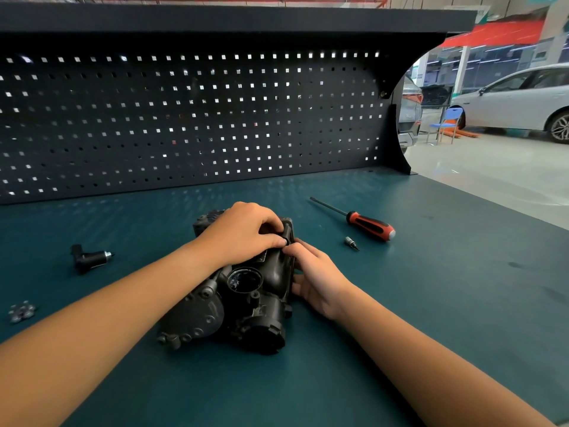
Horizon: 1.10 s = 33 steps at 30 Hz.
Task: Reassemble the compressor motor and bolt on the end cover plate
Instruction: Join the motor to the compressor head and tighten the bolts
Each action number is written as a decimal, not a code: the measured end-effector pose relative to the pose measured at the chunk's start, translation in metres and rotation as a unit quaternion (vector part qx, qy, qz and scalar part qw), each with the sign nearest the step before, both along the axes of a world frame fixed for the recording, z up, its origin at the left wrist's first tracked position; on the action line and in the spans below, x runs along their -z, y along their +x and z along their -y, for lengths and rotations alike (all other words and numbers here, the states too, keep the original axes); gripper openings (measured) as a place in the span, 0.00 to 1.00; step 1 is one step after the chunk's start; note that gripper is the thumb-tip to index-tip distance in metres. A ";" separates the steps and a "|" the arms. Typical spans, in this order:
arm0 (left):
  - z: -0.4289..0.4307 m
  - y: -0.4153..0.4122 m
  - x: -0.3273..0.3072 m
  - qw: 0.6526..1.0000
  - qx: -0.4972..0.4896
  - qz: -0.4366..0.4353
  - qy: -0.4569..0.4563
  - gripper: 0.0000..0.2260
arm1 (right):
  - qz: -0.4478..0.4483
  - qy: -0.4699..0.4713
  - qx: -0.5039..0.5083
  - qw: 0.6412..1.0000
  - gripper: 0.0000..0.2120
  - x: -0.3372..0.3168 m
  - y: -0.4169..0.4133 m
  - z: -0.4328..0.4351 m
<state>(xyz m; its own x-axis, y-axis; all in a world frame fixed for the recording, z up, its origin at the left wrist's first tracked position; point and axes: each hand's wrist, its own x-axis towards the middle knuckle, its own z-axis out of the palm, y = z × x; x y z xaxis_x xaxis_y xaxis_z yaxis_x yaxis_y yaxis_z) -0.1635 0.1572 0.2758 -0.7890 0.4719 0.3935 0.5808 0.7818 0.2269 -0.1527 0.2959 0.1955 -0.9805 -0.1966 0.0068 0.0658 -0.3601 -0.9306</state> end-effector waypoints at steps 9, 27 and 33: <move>0.001 -0.002 -0.002 0.999 -0.020 0.016 0.029 0.10 | 0.048 -0.047 0.000 0.998 0.04 0.000 0.001 0.005; 0.003 -0.034 -0.011 0.984 -0.013 0.109 -0.138 0.24 | 0.060 -0.056 -0.038 0.996 0.31 -0.008 -0.006 0.000; 0.006 -0.043 -0.009 0.984 0.000 0.103 -0.143 0.27 | 0.063 -0.048 -0.041 0.996 0.30 -0.007 -0.011 0.000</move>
<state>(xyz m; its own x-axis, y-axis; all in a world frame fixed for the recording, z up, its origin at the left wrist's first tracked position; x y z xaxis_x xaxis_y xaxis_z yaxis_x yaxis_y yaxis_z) -0.2067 0.1514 0.2845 -0.8379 0.5405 0.0765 0.5458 0.8306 0.1101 -0.1640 0.2963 0.2026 -0.9553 -0.2808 -0.0926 0.2127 -0.4350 -0.8749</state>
